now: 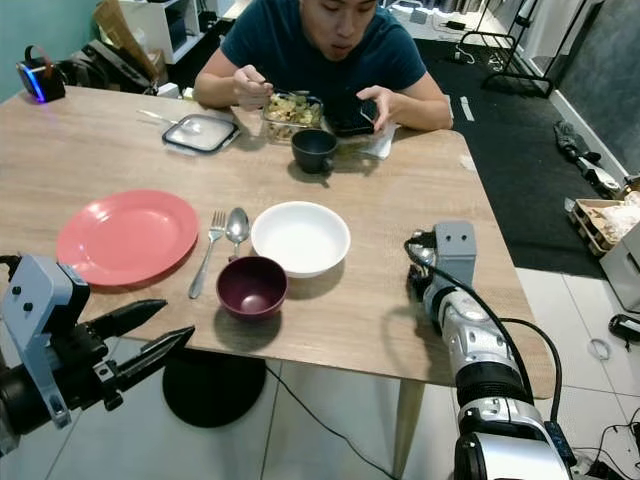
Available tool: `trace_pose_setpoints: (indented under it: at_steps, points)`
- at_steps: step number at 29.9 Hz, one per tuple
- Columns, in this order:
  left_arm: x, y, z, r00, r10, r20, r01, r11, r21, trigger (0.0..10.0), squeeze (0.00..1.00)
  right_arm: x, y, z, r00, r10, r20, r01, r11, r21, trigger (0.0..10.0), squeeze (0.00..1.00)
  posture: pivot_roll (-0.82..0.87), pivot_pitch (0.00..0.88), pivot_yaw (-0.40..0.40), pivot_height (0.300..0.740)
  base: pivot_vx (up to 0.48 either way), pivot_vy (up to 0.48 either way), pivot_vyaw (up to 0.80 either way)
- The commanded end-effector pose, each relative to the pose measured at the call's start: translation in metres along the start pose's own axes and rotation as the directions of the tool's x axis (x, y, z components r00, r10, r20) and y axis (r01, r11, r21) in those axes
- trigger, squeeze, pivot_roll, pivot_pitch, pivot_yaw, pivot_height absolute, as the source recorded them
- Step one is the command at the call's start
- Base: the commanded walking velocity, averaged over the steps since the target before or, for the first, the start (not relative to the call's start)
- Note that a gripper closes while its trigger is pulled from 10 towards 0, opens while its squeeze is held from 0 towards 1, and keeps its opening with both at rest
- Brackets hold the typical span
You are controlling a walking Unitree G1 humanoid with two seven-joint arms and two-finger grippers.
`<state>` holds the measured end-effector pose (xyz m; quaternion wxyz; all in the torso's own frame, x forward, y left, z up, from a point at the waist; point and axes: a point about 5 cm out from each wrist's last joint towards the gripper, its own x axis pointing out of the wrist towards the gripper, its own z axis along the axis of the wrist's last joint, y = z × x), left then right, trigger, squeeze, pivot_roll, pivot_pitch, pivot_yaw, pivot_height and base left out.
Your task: Setting the table
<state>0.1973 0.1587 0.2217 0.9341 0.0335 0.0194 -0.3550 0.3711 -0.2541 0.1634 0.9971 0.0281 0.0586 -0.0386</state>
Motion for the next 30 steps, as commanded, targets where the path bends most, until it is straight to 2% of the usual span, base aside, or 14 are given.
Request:
trace_pose_setpoints:
  at_steps: [1, 3, 6, 11, 12, 13, 14, 16, 18, 21, 22, 24, 28, 30]
  points:
    - [0.001, -0.002, -0.002, 1.0, -0.008, -0.012, 0.008, 1.0, -0.007, 10.0, 0.0, -0.003, 0.0, 0.016, 0.994, 0.017, 0.11, -0.026, 0.996, 0.082, 10.0, 0.0, 0.16, 0.053, 0.063, 0.74, 0.0, 0.0, 0.0]
    - [0.006, -0.002, -0.002, 1.0, -0.014, -0.004, 0.014, 1.0, -0.01, 10.0, 0.0, -0.016, -0.002, 0.035, 0.966, 0.006, 0.257, -0.061, 0.977, 0.206, 10.0, 0.0, 0.15, 0.043, 0.065, 0.74, 0.0, 0.0, 0.0]
    - [0.015, 0.001, -0.001, 1.0, 0.006, 0.011, -0.006, 1.0, -0.005, 10.0, 0.0, -0.027, -0.002, 0.04, 0.945, -0.019, 0.327, -0.062, 0.97, 0.236, 10.0, 0.0, 0.13, 0.03, 0.074, 0.74, 0.0, 0.0, 0.0]
    - [0.019, 0.002, -0.001, 1.0, 0.02, 0.02, -0.02, 1.0, -0.001, 10.0, 0.0, -0.033, -0.001, 0.041, 0.935, -0.033, 0.354, -0.06, 0.967, 0.248, 10.0, 0.0, 0.13, 0.028, 0.075, 0.74, 0.0, 0.0, 0.0]
    - [0.037, 0.011, 0.002, 0.992, 0.114, 0.052, -0.115, 0.993, 0.01, 10.0, 0.0, -0.056, 0.02, 0.031, 0.909, -0.055, 0.414, -0.069, 0.958, 0.278, 10.0, 0.0, 0.09, 0.0, 0.097, 0.74, 0.0, 0.0, 0.0]
    - [0.042, 0.013, 0.003, 0.988, 0.142, 0.062, -0.143, 0.99, 0.014, 10.0, 0.0, -0.066, 0.031, 0.027, 0.902, -0.049, 0.429, -0.082, 0.956, 0.282, 10.0, 0.0, 0.09, 0.0, 0.097, 0.74, 0.0, 0.0, 0.0]
    - [0.042, 0.013, 0.003, 0.988, 0.142, 0.062, -0.143, 0.99, 0.014, 10.0, 0.0, -0.066, 0.031, 0.027, 0.902, -0.049, 0.429, -0.082, 0.956, 0.282, 10.0, 0.0, 0.09, 0.0, 0.097, 0.74, 0.0, 0.0, 0.0]
    - [0.046, 0.016, 0.003, 0.981, 0.183, 0.072, -0.185, 0.982, 0.03, 10.0, 0.0, -0.08, 0.05, 0.02, 0.898, -0.018, 0.439, -0.125, 0.947, 0.295, 10.0, 0.0, 0.06, 0.0, 0.112, 0.74, 0.0, 0.0, 0.0]
    - [0.049, 0.018, 0.002, 0.973, 0.216, 0.078, -0.22, 0.975, 0.043, 10.0, 0.0, -0.086, 0.061, 0.016, 0.896, -0.001, 0.444, -0.152, 0.938, 0.31, 10.0, 0.0, 0.06, 0.0, 0.118, 0.74, 0.0, 0.0, 0.0]
    - [0.052, 0.02, 0.002, 0.967, 0.24, 0.083, -0.245, 0.968, 0.05, 10.0, 0.0, -0.089, 0.066, 0.015, 0.894, 0.003, 0.449, -0.165, 0.932, 0.321, 10.0, 0.0, 0.06, 0.0, 0.12, 0.74, 0.0, 0.0, 0.0]
    - [0.06, 0.022, 0.001, 0.957, 0.274, 0.099, -0.28, 0.959, 0.044, 10.0, 0.0, -0.083, 0.078, 0.017, 0.879, -0.008, 0.477, -0.18, 0.921, 0.346, 10.0, 0.0, 0.04, 0.0, 0.126, 0.74, 0.0, 0.0, 0.0]
    - [0.065, 0.023, 0.001, 0.953, 0.282, 0.109, -0.288, 0.957, 0.041, 10.0, 0.0, -0.079, 0.086, 0.023, 0.866, -0.005, 0.5, -0.196, 0.917, 0.349, 10.0, 0.0, 0.04, 0.0, 0.124, 0.74, 0.0, 0.0, 0.0]
    - [0.072, 0.024, 0.003, 0.949, 0.291, 0.125, -0.297, 0.954, 0.038, 10.0, 0.0, -0.074, 0.098, 0.035, 0.842, 0.023, 0.538, -0.233, 0.916, 0.325, 10.0, 0.0, 0.04, 0.0, 0.121, 0.74, 0.0, 0.0, 0.0]
    - [0.08, 0.024, 0.005, 0.942, 0.302, 0.148, -0.311, 0.949, 0.045, 10.0, 0.0, -0.074, 0.104, 0.045, 0.824, 0.073, 0.562, -0.269, 0.923, 0.274, 10.0, 0.0, 0.03, 0.0, 0.116, 0.74, 0.0, 0.0, 0.0]
